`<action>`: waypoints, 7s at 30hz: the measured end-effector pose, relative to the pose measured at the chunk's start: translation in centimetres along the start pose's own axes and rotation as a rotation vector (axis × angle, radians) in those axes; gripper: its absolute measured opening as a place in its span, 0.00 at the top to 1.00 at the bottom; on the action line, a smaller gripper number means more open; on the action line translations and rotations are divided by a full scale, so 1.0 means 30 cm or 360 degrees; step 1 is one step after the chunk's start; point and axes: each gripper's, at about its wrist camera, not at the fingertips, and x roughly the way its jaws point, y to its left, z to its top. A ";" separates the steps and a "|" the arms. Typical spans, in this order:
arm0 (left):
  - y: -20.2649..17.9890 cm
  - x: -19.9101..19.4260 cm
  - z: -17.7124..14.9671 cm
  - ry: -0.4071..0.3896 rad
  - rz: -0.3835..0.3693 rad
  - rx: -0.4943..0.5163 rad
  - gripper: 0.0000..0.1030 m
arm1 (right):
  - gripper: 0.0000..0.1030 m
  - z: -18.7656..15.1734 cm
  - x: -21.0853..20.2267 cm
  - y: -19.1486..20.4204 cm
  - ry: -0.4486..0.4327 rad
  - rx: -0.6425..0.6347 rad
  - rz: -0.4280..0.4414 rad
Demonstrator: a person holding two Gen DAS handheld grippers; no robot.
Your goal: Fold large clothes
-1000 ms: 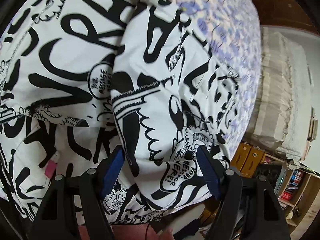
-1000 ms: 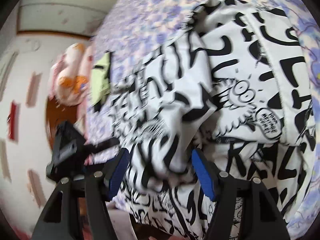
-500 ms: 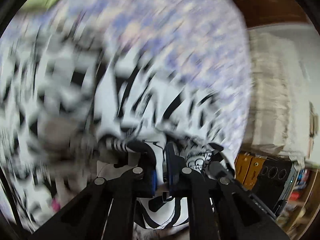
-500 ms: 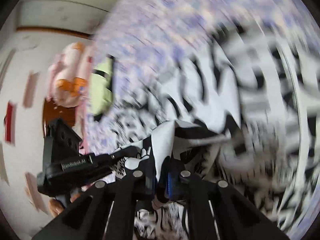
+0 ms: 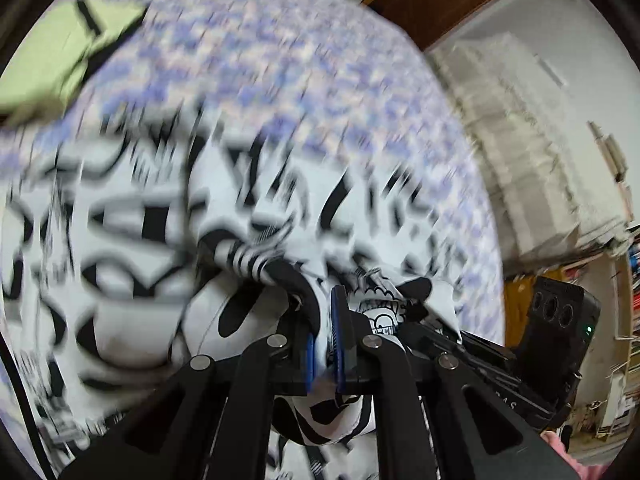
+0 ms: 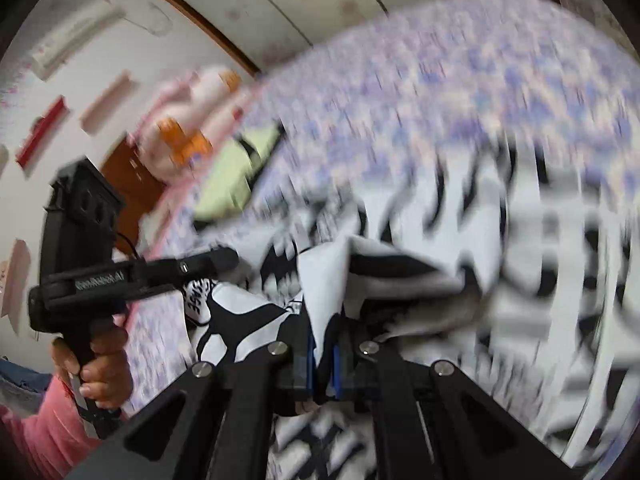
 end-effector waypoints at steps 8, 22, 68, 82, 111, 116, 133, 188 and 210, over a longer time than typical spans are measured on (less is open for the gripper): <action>0.130 0.118 -0.236 0.0137 0.0152 -0.0053 0.93 | 0.85 -0.265 0.049 -0.097 0.0226 0.0284 -0.0177; -0.002 -0.135 -0.063 -0.0170 0.0507 0.0084 0.50 | 0.53 -0.081 -0.200 0.034 -0.0158 -0.0121 -0.0490; 0.482 0.276 0.460 -0.0264 0.1000 -0.0150 0.90 | 1.00 0.372 0.211 -0.517 -0.0228 -0.0274 -0.1094; 0.556 -0.043 0.212 -0.0396 0.1171 -0.0340 0.90 | 0.97 0.214 -0.178 -0.545 -0.0347 -0.0028 -0.1284; 0.357 -0.392 -1.021 0.0083 0.0933 -0.0322 0.75 | 0.36 -1.048 -0.491 0.029 -0.0053 0.0370 -0.1017; 0.363 -0.479 -1.157 0.0064 0.0944 -0.0435 0.51 | 0.29 -1.135 -0.541 0.009 0.0013 0.0481 -0.1011; 0.544 -0.483 -1.242 0.0230 0.0922 -0.0498 0.31 | 0.31 -1.234 -0.422 -0.235 0.0093 0.1149 -0.0528; 0.232 -0.797 -0.810 -0.0324 0.0255 -0.0995 0.85 | 0.85 -0.647 -0.697 0.066 -0.0246 0.0914 0.0164; 0.400 -0.605 0.053 -0.0401 0.0233 -0.1140 0.88 | 0.86 0.076 -0.531 -0.091 -0.0407 0.0947 0.0021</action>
